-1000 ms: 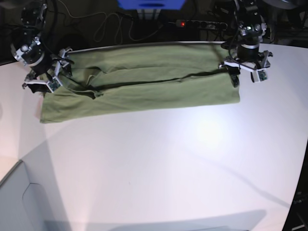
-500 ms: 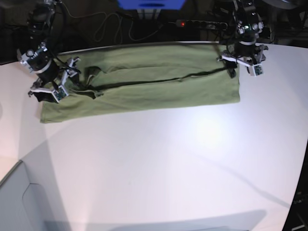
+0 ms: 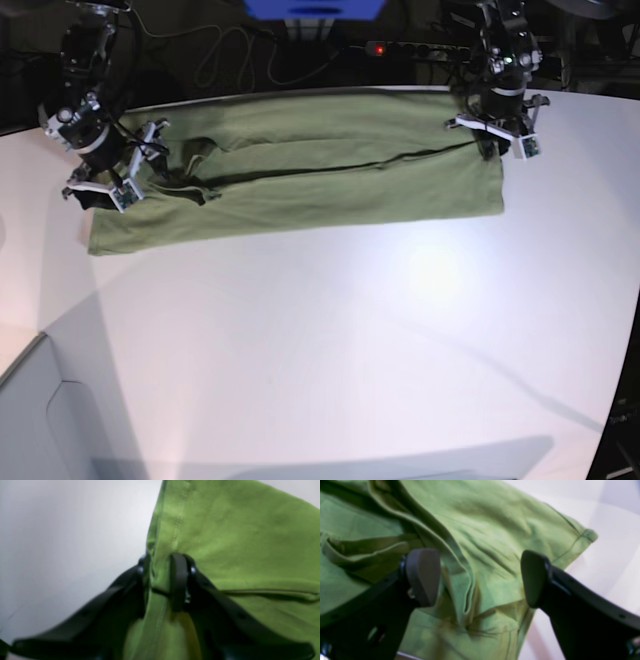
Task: Fold the T-shirt properly
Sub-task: 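Grasp the green strip's end with the right gripper, left gripper holding other end, then carry the left gripper's end of the strip toward the right gripper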
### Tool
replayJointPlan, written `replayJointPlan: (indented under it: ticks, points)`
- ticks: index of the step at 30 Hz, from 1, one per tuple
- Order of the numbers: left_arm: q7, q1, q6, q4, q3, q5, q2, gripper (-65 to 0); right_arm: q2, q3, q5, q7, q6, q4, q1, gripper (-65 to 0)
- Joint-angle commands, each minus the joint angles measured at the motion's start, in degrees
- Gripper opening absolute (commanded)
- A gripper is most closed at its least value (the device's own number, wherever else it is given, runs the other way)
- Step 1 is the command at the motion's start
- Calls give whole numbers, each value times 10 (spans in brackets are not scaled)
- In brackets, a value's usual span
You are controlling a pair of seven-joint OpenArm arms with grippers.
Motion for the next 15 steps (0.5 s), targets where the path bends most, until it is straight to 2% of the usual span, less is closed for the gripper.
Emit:
replayJointPlan:
  ticks: [1,3,5,15]
  points:
    - [4,4,4,1,-1,3,-1,-542,7,2,5,11,6,9,4,-162]
    - [3,4,4,4,-1,3,0,-580,6,2,5,11,6,9,4,-162]
    - [3,4,4,9,-2,3,1,-650,5,2,5,11,6,9,4,-162]
    - [7,13,7,110,-2,5,23,-650,5,2,6,13,6,-60,26,-170]
